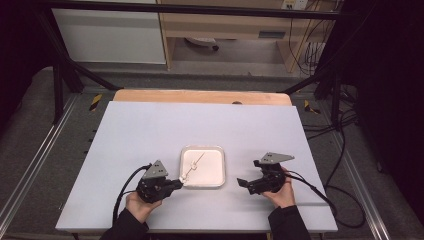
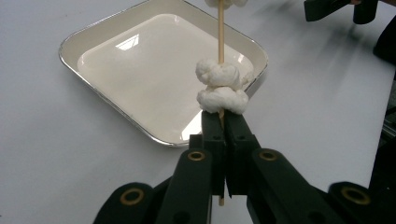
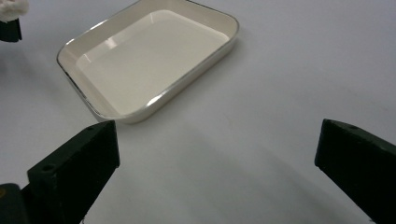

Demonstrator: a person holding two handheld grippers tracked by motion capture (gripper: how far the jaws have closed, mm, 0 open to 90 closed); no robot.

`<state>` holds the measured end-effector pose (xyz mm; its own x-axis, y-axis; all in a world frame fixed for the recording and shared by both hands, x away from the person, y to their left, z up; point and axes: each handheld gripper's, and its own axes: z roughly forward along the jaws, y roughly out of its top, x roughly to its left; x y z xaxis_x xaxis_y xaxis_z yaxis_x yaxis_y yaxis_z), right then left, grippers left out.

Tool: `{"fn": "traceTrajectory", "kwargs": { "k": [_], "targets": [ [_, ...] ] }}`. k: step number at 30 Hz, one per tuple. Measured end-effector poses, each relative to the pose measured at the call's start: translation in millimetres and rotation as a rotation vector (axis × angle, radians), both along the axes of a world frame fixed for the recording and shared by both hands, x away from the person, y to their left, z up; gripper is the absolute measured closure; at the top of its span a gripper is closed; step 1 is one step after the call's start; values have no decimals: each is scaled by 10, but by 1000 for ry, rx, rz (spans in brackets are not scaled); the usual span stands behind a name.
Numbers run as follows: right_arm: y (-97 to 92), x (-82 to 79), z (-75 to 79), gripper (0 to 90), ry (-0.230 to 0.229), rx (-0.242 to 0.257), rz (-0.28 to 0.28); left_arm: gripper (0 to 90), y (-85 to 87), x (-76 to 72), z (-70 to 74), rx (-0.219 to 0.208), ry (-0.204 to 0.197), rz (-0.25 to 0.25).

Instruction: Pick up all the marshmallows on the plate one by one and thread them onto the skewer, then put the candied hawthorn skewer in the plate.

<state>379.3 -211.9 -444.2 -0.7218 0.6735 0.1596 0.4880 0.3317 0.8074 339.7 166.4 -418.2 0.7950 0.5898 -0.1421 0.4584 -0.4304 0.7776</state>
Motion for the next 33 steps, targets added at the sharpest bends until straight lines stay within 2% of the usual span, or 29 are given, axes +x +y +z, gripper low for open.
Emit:
{"fn": "traceTrajectory", "kwargs": {
  "k": [4,9,12,20,33],
  "targets": [
    [-136,-29,-19,4,6,-8,-28,885,-32,48,36,21,3,1],
    [-266,-80,-39,5,-9,-9,-48,885,-69,127,89,25,24,1],
    [-308,-103,-65,4,1,-19,-55,884,-98,171,115,33,26,4],
    [-363,-147,-97,4,-4,-54,-53,884,-197,311,156,60,46,15],
    [-397,-171,-99,4,-2,-46,-55,884,-403,527,162,113,77,33]
  ]
}}
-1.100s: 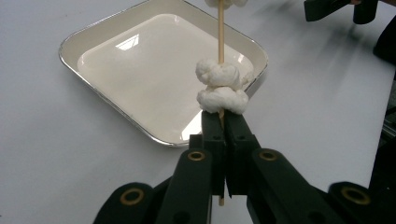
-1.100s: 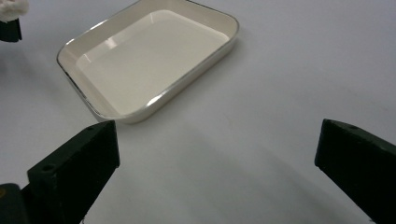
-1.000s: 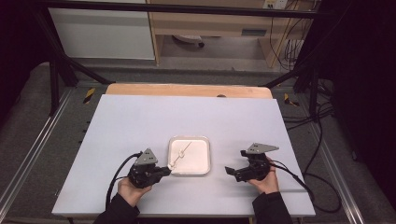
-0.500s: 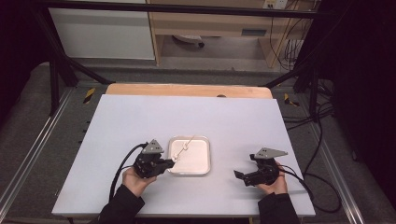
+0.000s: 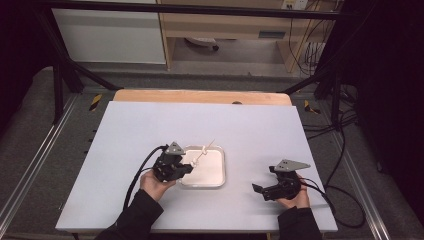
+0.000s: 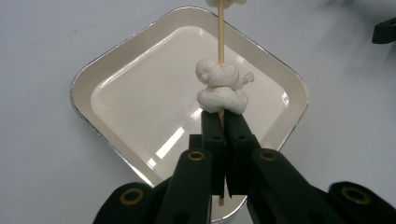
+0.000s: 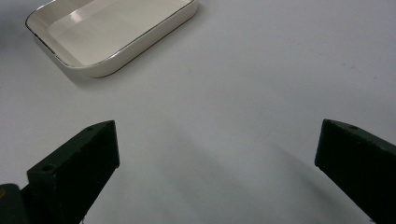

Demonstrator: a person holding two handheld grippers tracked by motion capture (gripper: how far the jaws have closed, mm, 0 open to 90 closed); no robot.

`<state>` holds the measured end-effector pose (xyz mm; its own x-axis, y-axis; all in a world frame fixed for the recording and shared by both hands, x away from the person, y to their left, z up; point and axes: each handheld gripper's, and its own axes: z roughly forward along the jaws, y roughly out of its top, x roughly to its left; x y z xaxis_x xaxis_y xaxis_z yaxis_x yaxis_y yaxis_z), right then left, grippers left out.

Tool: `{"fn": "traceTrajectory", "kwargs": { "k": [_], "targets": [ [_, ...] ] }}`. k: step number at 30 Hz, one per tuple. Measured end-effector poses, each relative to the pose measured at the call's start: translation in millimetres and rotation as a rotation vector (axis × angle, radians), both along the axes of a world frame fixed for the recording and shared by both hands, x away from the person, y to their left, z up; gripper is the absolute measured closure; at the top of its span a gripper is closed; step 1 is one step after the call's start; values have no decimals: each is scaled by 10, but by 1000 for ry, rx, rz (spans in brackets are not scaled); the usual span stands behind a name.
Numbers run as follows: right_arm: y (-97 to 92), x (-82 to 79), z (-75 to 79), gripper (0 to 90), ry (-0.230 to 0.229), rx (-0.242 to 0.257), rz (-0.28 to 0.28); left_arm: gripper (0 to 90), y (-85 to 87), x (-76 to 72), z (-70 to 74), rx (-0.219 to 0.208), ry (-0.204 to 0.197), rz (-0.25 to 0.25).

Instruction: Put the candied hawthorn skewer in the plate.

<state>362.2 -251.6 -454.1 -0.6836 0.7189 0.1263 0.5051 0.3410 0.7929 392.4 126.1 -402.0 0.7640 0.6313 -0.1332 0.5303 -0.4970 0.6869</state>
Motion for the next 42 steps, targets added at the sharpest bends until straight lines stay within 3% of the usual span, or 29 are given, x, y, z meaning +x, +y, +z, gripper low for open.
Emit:
{"fn": "traceTrajectory", "kwargs": {
  "k": [14,28,38,42],
  "targets": [
    [-8,-8,-15,4,4,-1,0,884,-190,123,-138,100,60,9],
    [-9,-10,-14,4,6,-1,-1,882,-289,119,-254,201,102,12],
    [-8,-11,-15,4,8,-1,-1,872,-308,114,-256,203,99,28],
    [-4,-11,-17,4,9,2,-3,783,-296,103,-243,207,76,30]
  ]
}}
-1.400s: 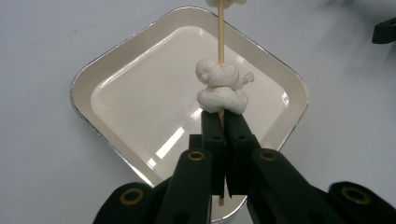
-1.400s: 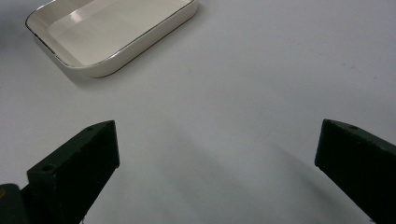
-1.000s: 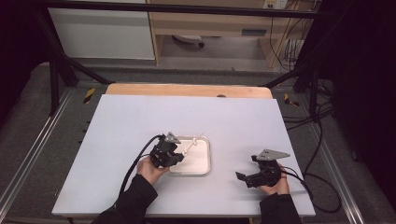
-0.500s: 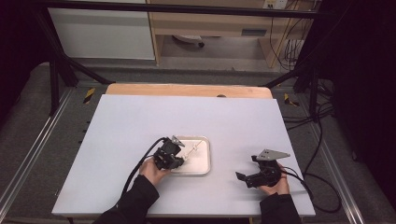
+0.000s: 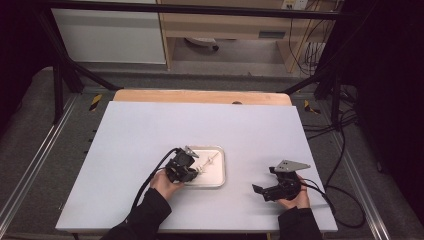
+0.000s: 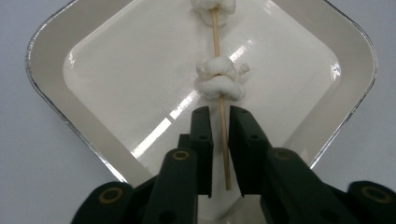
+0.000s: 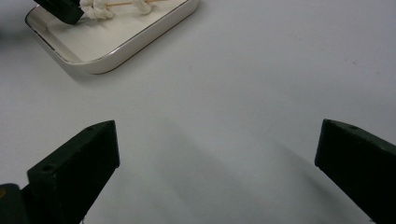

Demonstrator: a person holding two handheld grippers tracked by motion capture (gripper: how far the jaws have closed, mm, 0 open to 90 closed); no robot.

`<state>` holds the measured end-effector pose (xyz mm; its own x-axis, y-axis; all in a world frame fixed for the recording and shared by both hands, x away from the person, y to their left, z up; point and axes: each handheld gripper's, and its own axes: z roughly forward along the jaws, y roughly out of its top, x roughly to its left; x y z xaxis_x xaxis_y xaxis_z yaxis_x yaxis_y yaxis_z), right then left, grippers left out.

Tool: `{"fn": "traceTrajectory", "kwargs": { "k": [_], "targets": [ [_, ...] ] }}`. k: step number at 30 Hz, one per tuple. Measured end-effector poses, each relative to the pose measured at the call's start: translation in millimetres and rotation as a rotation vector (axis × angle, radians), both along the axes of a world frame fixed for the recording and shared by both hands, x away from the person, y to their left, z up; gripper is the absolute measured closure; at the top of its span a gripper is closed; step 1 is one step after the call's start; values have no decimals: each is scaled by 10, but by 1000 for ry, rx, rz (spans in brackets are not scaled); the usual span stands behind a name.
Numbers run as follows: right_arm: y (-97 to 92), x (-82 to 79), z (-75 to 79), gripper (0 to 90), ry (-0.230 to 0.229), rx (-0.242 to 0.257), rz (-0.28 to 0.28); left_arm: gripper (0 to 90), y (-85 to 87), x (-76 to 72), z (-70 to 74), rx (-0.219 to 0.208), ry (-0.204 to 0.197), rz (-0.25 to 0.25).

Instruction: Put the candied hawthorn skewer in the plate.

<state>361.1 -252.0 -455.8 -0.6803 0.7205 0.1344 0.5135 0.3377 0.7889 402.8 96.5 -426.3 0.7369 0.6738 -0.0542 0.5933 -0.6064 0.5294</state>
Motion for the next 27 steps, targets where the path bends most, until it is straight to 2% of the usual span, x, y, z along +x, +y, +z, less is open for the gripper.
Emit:
{"fn": "traceTrajectory", "kwargs": {
  "k": [3,9,12,16,21,27],
  "targets": [
    [-3,-2,3,4,-1,-2,0,715,26,-11,22,6,-19,-5],
    [-11,-3,14,4,-6,3,-1,564,131,-13,97,-54,-34,4],
    [-15,-4,17,4,-6,3,-3,465,182,-26,135,-67,-42,7],
    [-14,-4,17,4,-4,3,-5,352,251,-58,169,-66,-74,12],
    [-15,-4,19,4,-4,4,-6,213,342,-102,209,-72,-78,6],
    [-20,-2,21,4,-7,3,-5,119,507,-198,228,-74,-106,-7]
  ]
}}
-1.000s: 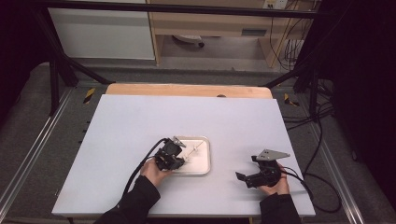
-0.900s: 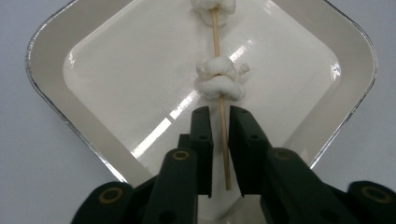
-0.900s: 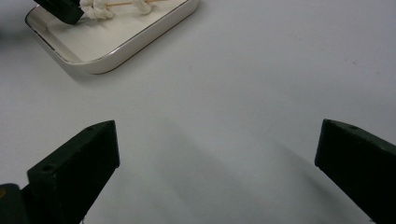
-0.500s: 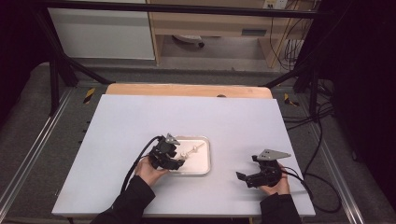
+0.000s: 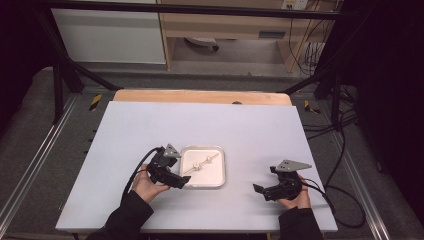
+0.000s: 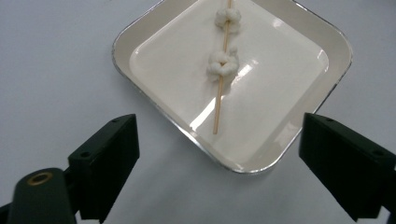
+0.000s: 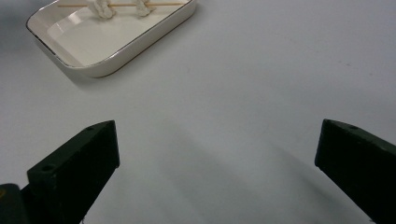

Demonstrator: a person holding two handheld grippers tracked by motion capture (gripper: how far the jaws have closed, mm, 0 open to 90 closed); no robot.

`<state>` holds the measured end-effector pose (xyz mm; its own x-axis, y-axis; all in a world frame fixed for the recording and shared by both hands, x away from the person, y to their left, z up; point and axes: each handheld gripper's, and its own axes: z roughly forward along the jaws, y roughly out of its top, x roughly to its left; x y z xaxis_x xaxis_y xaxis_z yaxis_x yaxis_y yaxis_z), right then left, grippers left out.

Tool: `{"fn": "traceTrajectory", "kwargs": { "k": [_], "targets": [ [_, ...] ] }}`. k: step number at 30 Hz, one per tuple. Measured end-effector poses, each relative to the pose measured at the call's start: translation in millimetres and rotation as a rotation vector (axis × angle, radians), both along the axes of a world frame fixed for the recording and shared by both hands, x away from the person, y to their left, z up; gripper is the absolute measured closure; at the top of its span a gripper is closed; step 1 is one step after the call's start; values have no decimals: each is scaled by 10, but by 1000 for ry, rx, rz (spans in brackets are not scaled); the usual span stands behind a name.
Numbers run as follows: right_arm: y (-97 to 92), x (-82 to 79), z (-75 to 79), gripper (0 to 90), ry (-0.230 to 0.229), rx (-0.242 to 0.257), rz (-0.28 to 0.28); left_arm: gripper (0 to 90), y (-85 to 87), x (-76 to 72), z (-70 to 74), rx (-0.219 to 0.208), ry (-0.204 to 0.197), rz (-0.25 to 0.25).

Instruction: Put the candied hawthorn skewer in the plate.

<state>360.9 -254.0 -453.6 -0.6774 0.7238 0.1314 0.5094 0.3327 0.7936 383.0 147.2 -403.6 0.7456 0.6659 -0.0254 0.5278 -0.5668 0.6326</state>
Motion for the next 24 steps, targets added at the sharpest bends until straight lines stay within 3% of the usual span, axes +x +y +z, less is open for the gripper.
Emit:
{"fn": "traceTrajectory", "kwargs": {
  "k": [6,13,24],
  "targets": [
    [1,1,-2,2,2,1,-1,91,260,-105,-41,-25,-16,4],
    [2,2,-7,3,7,-4,1,85,594,-205,-138,-77,-30,50],
    [1,-5,-18,3,14,-2,1,83,986,-318,-413,-127,-25,101]
  ]
}}
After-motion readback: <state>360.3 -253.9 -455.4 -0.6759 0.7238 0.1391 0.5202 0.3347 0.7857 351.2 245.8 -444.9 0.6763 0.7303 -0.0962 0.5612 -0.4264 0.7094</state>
